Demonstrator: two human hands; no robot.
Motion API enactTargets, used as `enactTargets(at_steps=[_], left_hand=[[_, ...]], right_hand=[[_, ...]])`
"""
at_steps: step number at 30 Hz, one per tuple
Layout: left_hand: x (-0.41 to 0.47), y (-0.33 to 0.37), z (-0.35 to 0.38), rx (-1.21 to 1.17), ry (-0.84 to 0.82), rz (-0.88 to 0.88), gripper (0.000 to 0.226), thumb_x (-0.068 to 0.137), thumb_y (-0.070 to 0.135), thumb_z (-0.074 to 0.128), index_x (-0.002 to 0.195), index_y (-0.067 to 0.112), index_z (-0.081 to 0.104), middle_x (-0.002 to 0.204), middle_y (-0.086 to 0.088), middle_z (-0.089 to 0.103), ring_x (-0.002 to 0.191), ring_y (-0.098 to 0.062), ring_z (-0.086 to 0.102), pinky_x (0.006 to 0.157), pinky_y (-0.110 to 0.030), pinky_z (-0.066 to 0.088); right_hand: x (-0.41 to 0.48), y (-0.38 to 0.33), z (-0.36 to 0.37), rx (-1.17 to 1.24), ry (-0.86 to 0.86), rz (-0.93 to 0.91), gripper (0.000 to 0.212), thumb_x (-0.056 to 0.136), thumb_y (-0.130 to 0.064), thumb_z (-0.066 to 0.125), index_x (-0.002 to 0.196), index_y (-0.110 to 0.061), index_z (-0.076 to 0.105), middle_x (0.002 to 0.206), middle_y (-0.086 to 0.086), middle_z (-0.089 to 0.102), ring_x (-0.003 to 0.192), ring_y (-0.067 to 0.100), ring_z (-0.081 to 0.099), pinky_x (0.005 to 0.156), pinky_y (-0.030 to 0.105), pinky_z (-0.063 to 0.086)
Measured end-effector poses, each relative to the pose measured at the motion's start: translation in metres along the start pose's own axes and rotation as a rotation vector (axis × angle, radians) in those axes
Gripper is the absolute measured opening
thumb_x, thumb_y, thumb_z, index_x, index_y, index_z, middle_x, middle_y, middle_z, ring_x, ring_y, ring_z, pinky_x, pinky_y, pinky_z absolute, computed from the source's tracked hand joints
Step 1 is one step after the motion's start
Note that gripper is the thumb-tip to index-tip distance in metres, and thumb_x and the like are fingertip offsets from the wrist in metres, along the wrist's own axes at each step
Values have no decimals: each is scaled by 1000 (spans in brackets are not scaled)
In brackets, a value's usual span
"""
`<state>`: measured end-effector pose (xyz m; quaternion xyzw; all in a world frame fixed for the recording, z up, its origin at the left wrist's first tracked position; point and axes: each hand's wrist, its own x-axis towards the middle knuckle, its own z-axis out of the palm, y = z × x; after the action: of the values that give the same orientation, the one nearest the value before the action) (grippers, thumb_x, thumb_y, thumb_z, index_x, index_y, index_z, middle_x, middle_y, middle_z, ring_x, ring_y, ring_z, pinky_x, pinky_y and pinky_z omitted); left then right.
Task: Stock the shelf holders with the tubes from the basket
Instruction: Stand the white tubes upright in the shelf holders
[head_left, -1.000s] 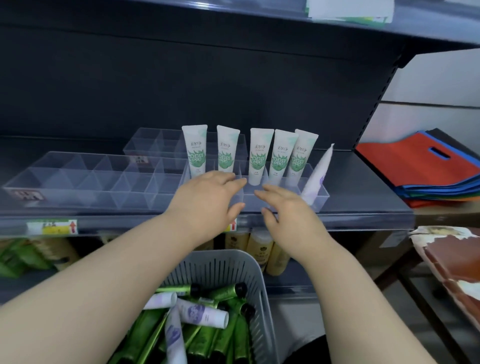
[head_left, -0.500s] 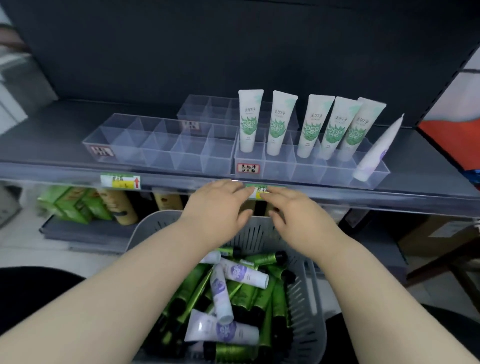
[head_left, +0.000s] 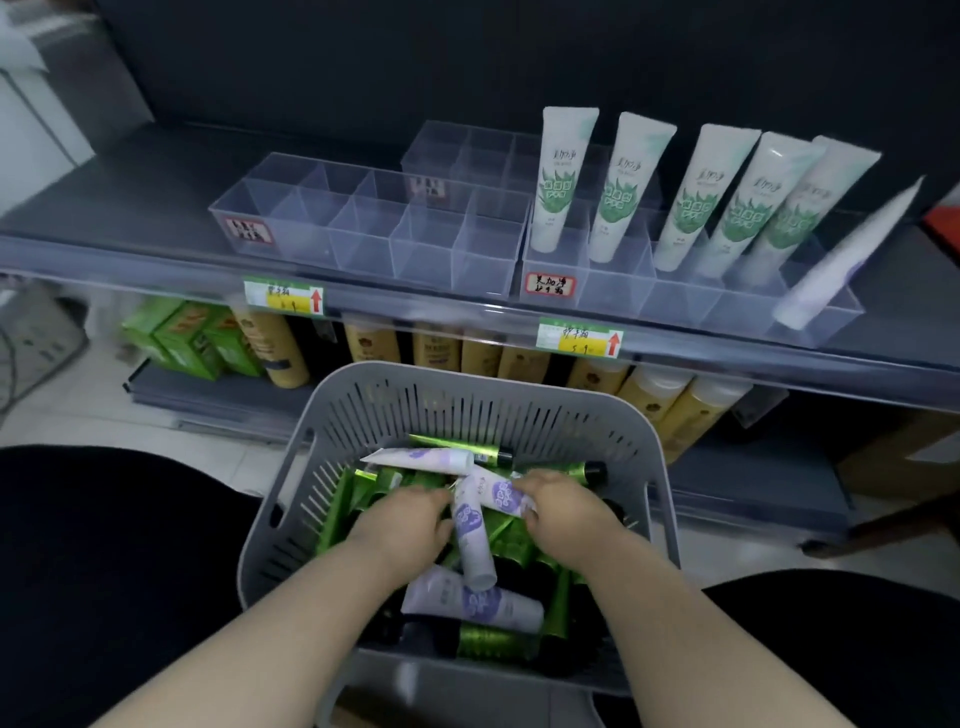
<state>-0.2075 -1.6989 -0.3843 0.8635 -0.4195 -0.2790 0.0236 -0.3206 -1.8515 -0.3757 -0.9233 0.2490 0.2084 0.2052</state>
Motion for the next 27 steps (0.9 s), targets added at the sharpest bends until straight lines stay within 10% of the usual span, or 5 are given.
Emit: enactTargets(at_steps=[11,17,22,27], left_hand=[[36,14,23,-480,-165,-222,31,93,42,49,78,15,51,69,3,47,71,-14,47,50,-24,29],[44,26,20,-576,-182,-240,10,91,28,53,91,19,49,85,0,51,81,-14,50,65,-23,36],[42,12,21,-762,-236,-385,27,87,30,59,98,5,57,90,-10,61,84,-23,62,72,-32,54],[27,7,15,-1016,-290,-373,37,88,24,64,109,-5,56,100,-17,64,89,-25,66,81,-38,56]], right_hand=[[27,8,30,-181,33,57,55,92,-23,48,144,-18,31,138,7,44,121,27,42,97,35,35],[35,1,29,-38,-74,156,41,87,-25,53,125,-10,49,126,13,47,115,30,46,91,33,45],[28,-4,16,171,-224,260,19,80,-23,56,69,-10,48,71,5,54,68,21,58,51,21,39],[15,0,-1,420,-266,314,18,75,-18,66,86,-4,62,78,9,61,62,16,60,44,16,40]])
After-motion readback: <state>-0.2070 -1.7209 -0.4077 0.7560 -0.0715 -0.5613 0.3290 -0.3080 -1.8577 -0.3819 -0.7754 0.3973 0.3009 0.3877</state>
